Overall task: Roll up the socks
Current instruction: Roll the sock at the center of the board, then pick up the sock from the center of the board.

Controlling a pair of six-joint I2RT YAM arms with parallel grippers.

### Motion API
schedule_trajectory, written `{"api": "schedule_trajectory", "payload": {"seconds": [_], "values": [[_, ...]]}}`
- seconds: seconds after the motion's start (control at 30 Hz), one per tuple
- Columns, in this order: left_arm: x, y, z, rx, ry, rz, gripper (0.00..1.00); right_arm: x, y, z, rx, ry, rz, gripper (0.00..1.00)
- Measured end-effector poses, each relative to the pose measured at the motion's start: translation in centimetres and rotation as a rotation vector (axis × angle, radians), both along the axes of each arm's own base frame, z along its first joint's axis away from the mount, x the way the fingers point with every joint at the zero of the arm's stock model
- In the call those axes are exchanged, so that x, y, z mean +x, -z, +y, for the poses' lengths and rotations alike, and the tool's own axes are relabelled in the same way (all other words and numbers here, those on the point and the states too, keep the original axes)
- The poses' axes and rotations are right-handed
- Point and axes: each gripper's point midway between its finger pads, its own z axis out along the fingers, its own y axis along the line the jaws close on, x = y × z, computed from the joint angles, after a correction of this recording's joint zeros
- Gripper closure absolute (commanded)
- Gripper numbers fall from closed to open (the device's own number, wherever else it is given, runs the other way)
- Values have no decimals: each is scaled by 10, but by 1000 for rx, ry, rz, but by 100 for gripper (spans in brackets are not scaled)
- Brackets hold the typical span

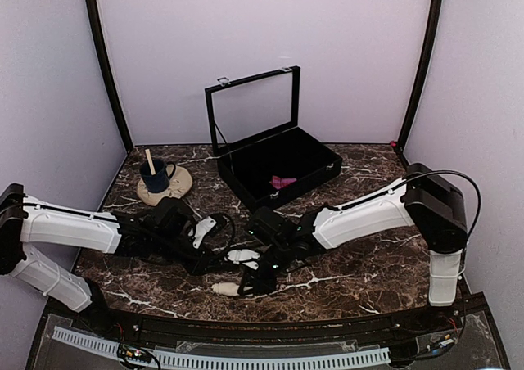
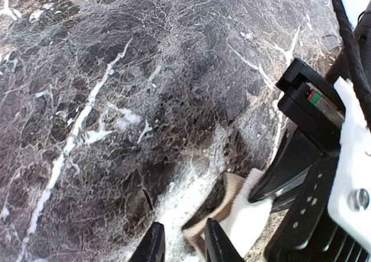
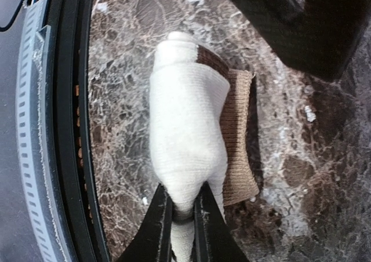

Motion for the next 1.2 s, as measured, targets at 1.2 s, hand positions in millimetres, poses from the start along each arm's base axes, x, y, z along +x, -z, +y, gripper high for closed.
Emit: {"api": "schedule_trajectory", "payload": {"seconds": [1.2], "values": [[-56,-20,-6,-93,51,-249,70,-6,0,-2,6,-7,197,100]]}}
